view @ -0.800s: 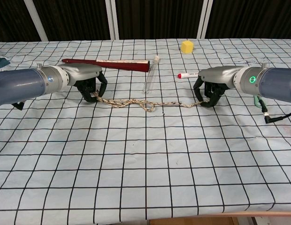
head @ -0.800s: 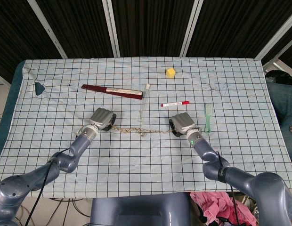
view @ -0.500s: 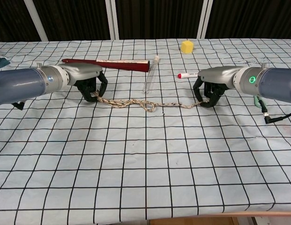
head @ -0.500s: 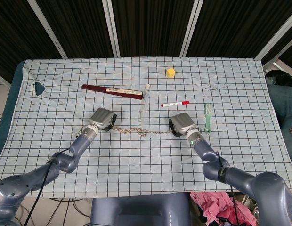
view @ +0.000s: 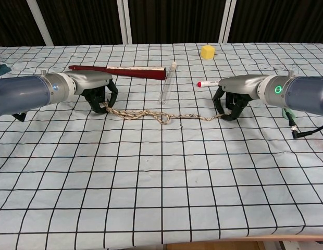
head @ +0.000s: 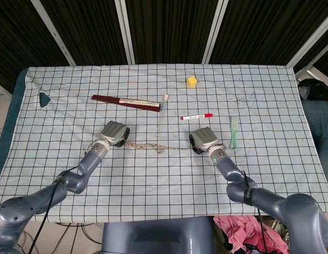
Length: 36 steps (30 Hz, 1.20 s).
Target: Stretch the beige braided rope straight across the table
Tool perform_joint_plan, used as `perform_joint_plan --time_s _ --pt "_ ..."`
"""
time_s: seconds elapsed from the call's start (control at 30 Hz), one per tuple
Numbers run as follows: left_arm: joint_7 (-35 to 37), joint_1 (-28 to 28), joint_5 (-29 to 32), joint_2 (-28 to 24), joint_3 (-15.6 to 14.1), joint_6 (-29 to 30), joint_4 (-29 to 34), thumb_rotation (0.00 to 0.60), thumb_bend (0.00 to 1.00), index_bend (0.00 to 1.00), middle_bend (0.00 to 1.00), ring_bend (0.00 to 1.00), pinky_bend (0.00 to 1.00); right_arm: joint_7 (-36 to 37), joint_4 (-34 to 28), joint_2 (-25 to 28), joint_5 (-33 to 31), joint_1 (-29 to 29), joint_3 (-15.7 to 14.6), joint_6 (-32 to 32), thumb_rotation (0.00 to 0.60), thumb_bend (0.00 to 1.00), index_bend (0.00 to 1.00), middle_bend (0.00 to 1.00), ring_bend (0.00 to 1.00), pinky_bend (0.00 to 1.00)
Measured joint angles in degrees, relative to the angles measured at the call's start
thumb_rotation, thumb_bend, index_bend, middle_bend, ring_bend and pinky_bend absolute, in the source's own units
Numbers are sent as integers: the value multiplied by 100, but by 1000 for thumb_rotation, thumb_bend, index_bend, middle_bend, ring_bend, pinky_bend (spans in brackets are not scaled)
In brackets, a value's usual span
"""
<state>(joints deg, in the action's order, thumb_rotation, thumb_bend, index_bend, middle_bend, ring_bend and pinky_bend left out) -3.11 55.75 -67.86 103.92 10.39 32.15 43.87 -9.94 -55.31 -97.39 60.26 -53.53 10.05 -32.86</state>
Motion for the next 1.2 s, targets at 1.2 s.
perform_joint_plan --time_s 1.2 --pt "-340 -66 84 -606 138 384 619 600 523 690 1000 983 994 -10 -916 1125 125 289 89 -555 600 427 697 894 1000 986"
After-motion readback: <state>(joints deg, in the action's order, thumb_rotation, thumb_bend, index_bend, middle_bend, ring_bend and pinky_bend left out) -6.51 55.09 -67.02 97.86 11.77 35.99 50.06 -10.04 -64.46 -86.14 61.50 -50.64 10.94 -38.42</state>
